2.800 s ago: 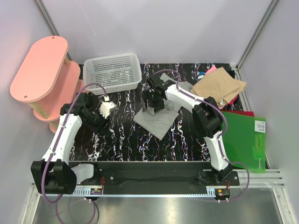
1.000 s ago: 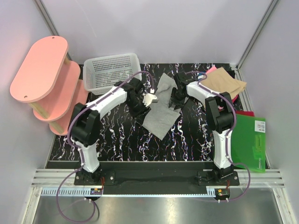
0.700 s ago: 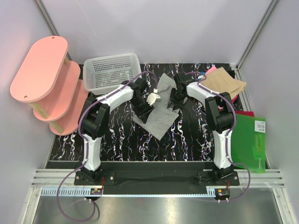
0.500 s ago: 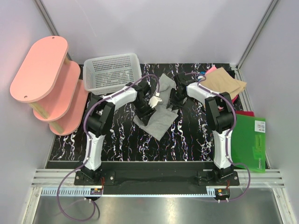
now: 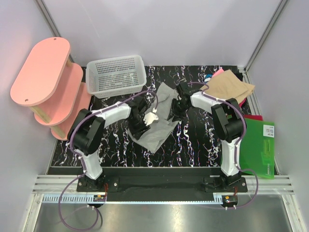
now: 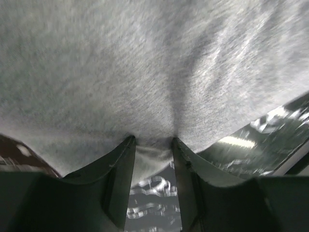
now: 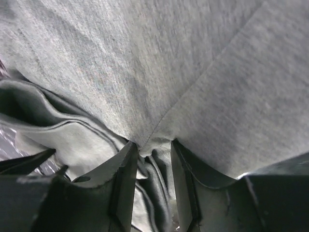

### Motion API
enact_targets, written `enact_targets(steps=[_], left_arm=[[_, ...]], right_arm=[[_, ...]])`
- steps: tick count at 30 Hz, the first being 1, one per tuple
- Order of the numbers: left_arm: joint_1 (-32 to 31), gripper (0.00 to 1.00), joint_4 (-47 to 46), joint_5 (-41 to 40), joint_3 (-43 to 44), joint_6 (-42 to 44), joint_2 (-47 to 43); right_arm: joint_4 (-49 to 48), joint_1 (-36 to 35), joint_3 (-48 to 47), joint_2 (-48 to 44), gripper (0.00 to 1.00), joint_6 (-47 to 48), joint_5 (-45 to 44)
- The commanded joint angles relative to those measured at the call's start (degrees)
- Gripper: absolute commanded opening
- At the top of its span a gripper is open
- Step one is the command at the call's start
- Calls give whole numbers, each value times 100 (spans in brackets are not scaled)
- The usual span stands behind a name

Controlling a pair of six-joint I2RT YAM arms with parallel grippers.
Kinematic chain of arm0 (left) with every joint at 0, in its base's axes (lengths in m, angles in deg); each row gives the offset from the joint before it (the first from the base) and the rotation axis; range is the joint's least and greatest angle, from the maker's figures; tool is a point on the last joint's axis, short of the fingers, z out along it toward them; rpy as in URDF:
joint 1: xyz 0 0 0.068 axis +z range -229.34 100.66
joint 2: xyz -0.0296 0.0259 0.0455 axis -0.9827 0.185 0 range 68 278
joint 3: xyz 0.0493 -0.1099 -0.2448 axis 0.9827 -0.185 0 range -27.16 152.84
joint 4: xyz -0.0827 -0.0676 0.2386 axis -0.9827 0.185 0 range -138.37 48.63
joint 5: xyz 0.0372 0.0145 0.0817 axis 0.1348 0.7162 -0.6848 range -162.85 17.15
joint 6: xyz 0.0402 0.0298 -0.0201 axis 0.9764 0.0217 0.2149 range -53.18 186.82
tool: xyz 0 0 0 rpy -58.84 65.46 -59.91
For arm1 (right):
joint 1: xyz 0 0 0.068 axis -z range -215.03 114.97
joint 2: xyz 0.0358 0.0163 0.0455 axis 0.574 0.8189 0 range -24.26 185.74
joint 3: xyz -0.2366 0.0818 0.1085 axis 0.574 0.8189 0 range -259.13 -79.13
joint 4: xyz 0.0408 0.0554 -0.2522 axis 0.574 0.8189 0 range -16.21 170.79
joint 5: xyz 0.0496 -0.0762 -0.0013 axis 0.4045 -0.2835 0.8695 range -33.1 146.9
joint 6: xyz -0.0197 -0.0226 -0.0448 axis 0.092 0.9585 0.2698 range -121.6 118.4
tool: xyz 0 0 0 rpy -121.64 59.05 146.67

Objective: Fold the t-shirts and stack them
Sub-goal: Grab one side of the 2/3 rectangular tshirt with right arm

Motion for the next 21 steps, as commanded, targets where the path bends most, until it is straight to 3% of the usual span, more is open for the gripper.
enact_targets(steps=[1,9,17,21], left_arm=[[90,42,433,-1040,-1039,375,-582],[99,42,354,-803,-1208,-72,-1812],[152,43,459,-91,-365,-530,-2764],[529,43,459,181,-66,-706,-3080]], right_arm=[[148,-295,395,-6,41,60,-295],[542,-533,-105,-225,41,315,-857],[1158,-620,-677,-788,44,543,-1532],[1290,-953,-774,-1218,52,772,-1929]])
